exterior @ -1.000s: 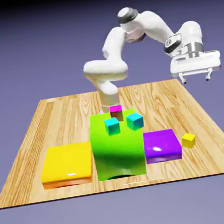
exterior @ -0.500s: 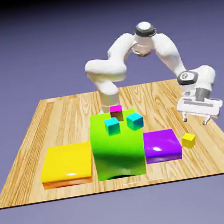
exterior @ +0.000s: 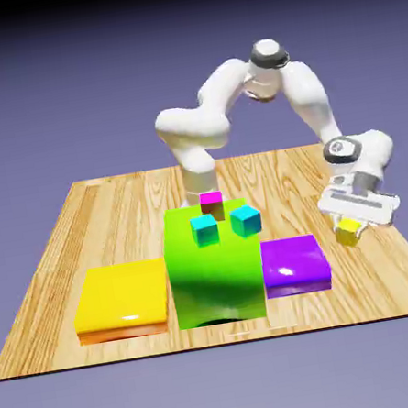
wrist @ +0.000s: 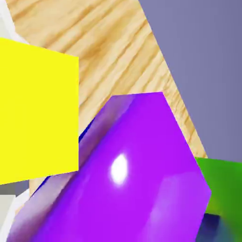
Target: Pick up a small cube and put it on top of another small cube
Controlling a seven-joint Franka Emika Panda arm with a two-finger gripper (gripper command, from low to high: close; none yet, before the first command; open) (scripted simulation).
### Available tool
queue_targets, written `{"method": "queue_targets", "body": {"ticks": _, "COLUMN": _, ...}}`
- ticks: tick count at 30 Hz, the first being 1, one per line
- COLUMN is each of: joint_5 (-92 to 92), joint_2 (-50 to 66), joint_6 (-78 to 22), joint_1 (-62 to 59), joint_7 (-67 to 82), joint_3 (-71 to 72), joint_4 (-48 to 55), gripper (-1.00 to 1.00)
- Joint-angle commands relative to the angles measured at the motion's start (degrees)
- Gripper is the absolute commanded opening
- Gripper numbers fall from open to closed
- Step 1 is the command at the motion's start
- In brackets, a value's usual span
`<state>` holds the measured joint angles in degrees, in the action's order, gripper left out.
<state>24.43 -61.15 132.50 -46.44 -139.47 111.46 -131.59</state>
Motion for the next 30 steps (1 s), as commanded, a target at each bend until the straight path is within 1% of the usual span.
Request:
{"method": "queue_targets", "body": {"ticks": 1, "joint_5": -1.10, "joint_2": 2.08, "joint_6": -0.75, "joint_1": -1.20, "joint_7": -0.33, "joint_3": -0.36, "joint_4": -0.11, "gripper": -1.00}}
{"method": "queue_targets", "body": {"ticks": 3, "joint_5": -3.36, "joint_2": 6.23, "joint_6": -2.15, "joint_1": -3.61, "joint_7": -0.96, "joint_3": -1.10, "joint_4": -0.29, "gripper": -1.00}}
{"method": "queue_targets", "body": {"ticks": 18, "joint_5": -34.98, "joint_2": 37.11, "joint_6": -27.91, "joint_1": -25.95, "joint_7": 19.96, "joint_3": -21.66, "joint_4": 10.33, "gripper": -1.00}}
{"method": "queue_targets", "body": {"ticks": 28, "joint_5": -18.49, "joint_2": 17.34, "joint_6": -34.59, "joint_1": -42.33, "joint_7": 5.28, "joint_3": -31.77, "joint_4": 6.36, "gripper": -1.00}}
{"method": "queue_targets", "body": {"ticks": 30, "joint_5": -16.54, "joint_2": 13.18, "joint_6": -34.11, "joint_1": -40.93, "joint_7": 6.20, "joint_3": -31.95, "joint_4": 6.79, "gripper": -1.00}}
